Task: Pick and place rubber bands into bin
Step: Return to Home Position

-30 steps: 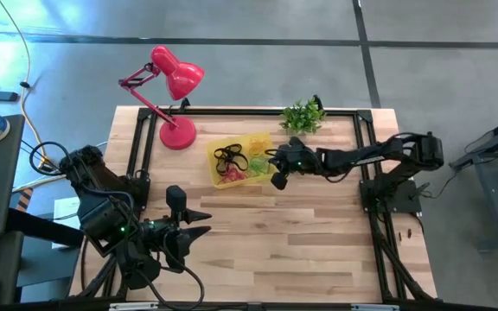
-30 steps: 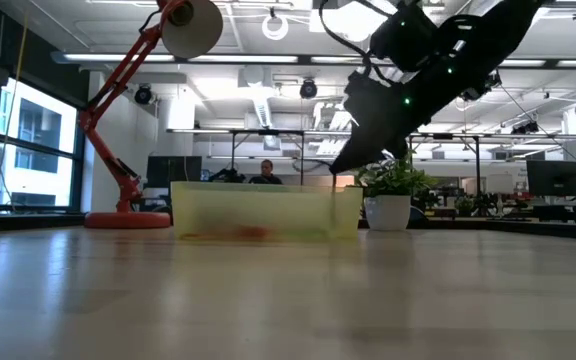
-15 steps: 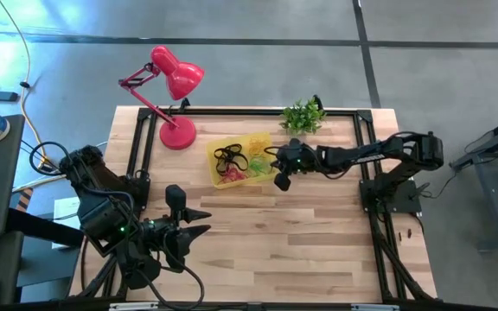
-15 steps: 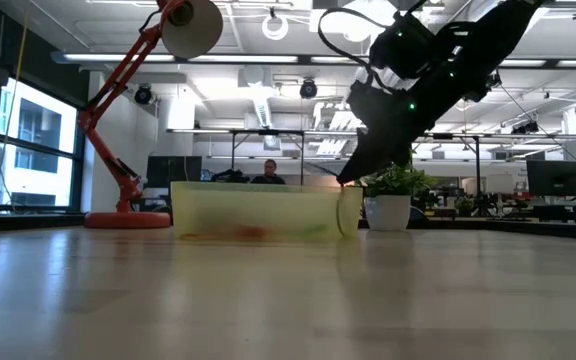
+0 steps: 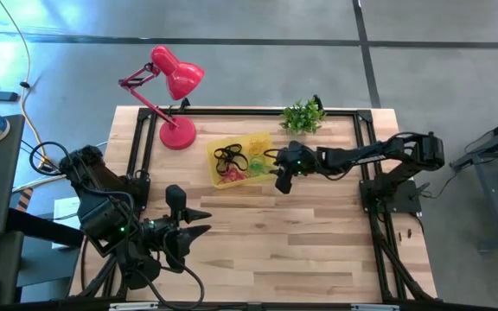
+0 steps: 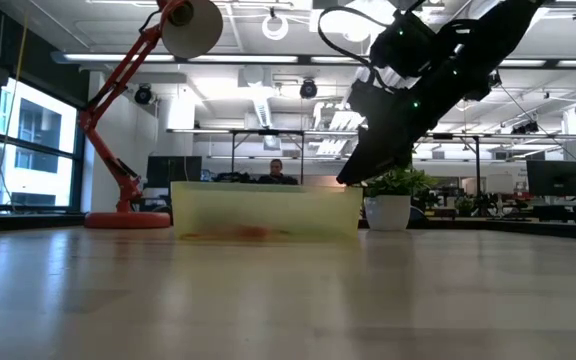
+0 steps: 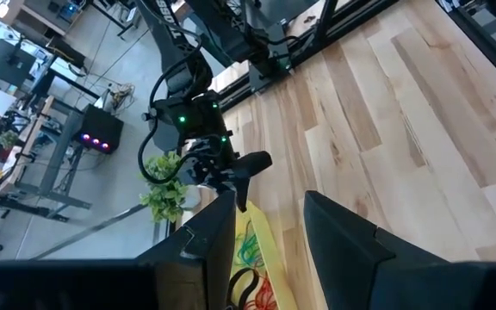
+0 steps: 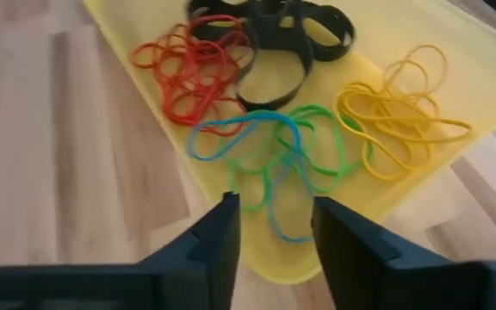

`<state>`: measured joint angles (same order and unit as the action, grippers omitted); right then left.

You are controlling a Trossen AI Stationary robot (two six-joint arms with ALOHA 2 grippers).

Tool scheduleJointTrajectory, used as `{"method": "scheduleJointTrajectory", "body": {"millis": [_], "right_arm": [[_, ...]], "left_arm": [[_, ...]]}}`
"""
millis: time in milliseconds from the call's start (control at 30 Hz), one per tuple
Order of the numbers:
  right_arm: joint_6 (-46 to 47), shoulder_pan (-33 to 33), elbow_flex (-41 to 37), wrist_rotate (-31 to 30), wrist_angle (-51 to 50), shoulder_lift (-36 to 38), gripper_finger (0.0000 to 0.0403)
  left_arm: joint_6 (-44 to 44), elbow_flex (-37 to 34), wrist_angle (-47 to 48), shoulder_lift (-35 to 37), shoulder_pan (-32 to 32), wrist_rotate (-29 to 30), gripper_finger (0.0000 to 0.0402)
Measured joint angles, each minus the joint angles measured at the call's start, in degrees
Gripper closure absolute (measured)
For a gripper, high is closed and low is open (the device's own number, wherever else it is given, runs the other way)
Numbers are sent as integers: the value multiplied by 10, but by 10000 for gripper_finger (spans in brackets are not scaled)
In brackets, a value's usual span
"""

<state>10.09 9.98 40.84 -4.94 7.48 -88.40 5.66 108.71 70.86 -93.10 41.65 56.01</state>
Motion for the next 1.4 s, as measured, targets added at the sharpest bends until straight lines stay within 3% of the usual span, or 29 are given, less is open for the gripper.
{"method": "scheduleJointTrajectory", "body": {"millis": [233, 400, 567, 700, 833, 900, 1000, 1133, 1267, 1400], "right_arm": [[42, 0, 0, 31, 0, 70, 226], [71, -2, 0, 57, -5, 185, 215], [7, -18, 0, 58, -22, 324, 213], [-24, -35, 0, 59, -40, 424, 215], [-50, -58, 1, 46, -82, 490, 211], [-61, -71, 1, 35, -105, 507, 209], [-64, -90, 0, 12, -123, 517, 208], [-80, -113, -5, 8, -126, 516, 211], [-92, -132, -5, -24, -124, 517, 214], [-109, -142, -5, -48, -133, 529, 211]], "left_arm": [[-28, 0, -3, 0, 0, -17, 273], [-62, 0, -26, 0, 0, -33, 273], [-170, 0, -74, -5, -5, -34, 273], [-179, 0, -87, 2, -50, -3, 273], [-253, -6, -131, 18, -111, -8, 273], [-327, -25, -198, 30, -145, -70, 273], [-450, -82, -365, 53, -208, -225, 272], [-489, -174, -494, 80, -310, -381, 272], [-467, -277, -555, 120, -394, -479, 273], [-457, -399, -632, 200, -434, -509, 273]]}}
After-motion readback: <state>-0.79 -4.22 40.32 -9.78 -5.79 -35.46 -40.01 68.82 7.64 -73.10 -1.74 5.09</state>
